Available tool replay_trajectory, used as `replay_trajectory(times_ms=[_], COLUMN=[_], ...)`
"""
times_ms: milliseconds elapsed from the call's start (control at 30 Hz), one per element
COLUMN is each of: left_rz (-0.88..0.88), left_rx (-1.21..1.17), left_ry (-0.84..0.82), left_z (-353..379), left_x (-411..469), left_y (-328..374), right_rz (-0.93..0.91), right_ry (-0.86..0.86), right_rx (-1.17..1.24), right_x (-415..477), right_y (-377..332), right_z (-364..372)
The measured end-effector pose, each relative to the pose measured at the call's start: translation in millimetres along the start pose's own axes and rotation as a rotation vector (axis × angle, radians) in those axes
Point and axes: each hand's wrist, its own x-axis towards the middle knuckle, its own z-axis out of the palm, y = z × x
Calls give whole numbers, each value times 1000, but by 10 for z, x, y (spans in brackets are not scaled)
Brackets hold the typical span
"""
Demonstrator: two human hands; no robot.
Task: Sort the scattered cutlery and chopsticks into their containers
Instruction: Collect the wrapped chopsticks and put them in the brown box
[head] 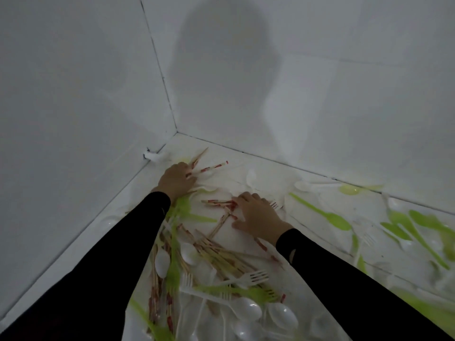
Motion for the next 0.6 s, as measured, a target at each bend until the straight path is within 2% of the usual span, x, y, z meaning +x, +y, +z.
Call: replay_trajectory(times_ms=[67,167,367,467,600], left_rz=[-13,11,18,12,40], left_rx=[201,280,148,114,73], left_ry=[-72,37,42,41,-46], left_z=[42,70,142,142,104], left_x=[146,289,340,288,229], left_y=[-58,-86,-63,-6,84], right_rz=[-5,-14,-17,-8,-11], right_ry=[42,113,192,218,362], right_rx=[-62,-69,-57,13,166], right_x=[28,72,69,20,-11], right_y=[43,120,150,178,249], right_z=[8,40,41,23,-101])
